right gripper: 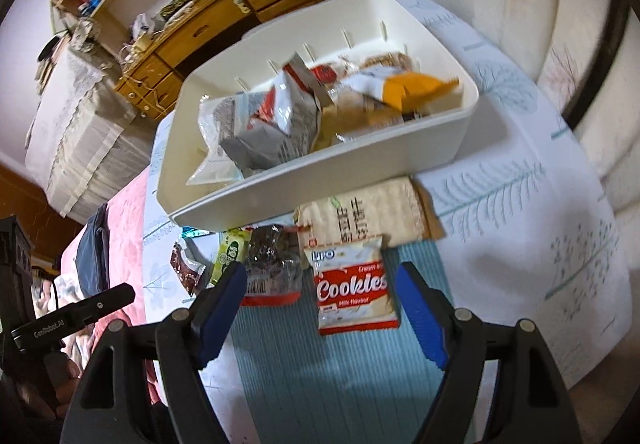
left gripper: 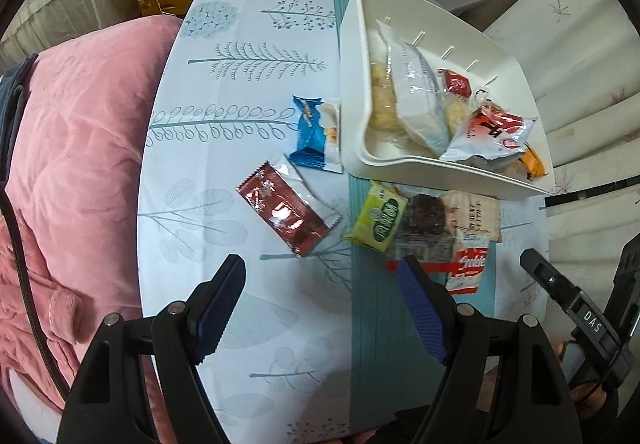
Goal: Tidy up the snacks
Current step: 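Move left tool to the brown snowflake packet while right tool reaches the red Cookies bag, then grasp the brown snowflake packet with left tool while right tool grasps the red Cookies bag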
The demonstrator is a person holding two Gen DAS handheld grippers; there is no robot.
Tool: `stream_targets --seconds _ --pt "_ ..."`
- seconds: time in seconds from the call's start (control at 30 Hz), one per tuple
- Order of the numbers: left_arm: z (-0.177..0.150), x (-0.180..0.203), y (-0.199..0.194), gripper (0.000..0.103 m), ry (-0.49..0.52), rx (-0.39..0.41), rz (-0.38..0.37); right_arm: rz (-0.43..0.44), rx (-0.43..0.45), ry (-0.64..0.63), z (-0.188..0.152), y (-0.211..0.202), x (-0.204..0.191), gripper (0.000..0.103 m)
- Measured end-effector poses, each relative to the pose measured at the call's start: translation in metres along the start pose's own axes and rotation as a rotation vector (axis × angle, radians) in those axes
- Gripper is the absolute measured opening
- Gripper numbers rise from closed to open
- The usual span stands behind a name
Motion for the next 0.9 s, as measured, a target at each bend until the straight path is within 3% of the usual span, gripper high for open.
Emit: stream_targets --seconds 0.2,0.53,0.9 --pt "0.015 -0.015 0.017 0.077 0.007 -0.047 -0.001 -0.022 -0.028 0.085 -0.011 0.021 0.004 0.077" --pt "0.036 -0.04 0.057 0.077 -0.098 -0.155 -0.035 -0.11 -0.096 0.182 -0.025 0.06 0.022 0.077" --pt "0.049 -0.051 0.09 0.077 -0.21 -0.23 -0.068 -0.218 -0.15 0.128 -0.032 0.084 0.027 0.077"
Point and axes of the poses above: each gripper's, at about its wrist camera, not at the fingertips, and y roughly the way its jaws point, x to its right, z to its top, the point moved 8 cm from there along y, roughly the way its jaws point, and after that the axes turned 13 degrees about -x, right-handed, at the moved point
